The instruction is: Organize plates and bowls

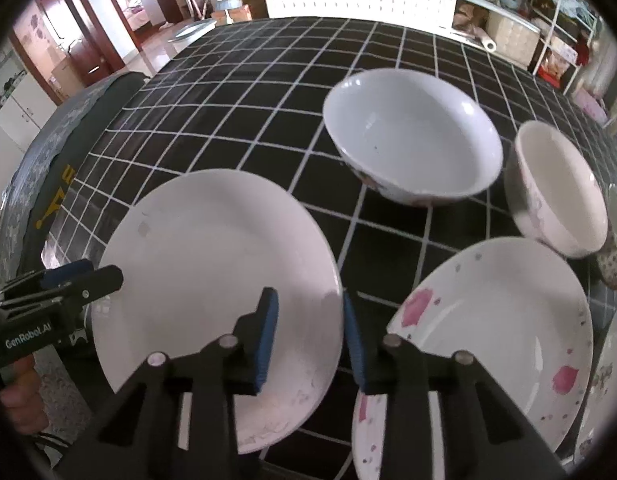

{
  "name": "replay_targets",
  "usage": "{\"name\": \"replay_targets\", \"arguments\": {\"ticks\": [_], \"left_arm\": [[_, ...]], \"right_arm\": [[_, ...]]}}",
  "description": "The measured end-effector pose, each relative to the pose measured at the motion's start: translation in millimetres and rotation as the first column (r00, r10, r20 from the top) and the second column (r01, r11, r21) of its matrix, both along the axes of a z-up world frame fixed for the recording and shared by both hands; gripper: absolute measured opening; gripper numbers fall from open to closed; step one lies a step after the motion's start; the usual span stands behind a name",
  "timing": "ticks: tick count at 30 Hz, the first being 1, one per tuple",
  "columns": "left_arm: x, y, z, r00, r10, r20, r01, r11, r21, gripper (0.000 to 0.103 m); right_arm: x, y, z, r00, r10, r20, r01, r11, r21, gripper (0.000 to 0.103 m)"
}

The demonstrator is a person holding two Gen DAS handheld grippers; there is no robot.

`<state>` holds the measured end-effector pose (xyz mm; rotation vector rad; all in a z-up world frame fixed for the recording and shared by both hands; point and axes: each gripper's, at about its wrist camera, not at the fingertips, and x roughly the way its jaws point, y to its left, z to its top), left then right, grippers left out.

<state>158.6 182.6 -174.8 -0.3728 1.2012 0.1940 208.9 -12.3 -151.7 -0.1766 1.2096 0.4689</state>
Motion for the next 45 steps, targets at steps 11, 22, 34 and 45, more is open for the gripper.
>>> {"name": "replay_targets", "arguments": {"ticks": [11,22,34,45], "left_arm": [[7.4,-8.4,-4.8,0.999,-0.038,-0.006,0.038,0.999,0.000,0.022],[10.6,-2.7,-4.7,1.000,-0.030,0.009,0.030,0.999,-0.011,0.021],[-7.4,11.1,9.7,0.999,0.049,0.014,-0.049,0.999,0.019,0.021],[-11.6,-55.7,88.8,0.974,-0.118,0.195,0.116,0.993,0.021,0.021]], "right_arm": [[-5.7,6.1,0.9,1.000,-0.004,0.002,0.004,0.999,-0.037,0.035],[-0.5,17.1,0.4,1.000,-0.016,0.006,0.016,1.000,-0.006,0.034],[-3.4,-1.0,16.2,0.998,-0.053,0.017,0.052,0.998,0.044,0.034],[-25.3,-73.9,67.9,0.977,-0.196,0.086,0.186,0.976,0.113,0.034]]}}
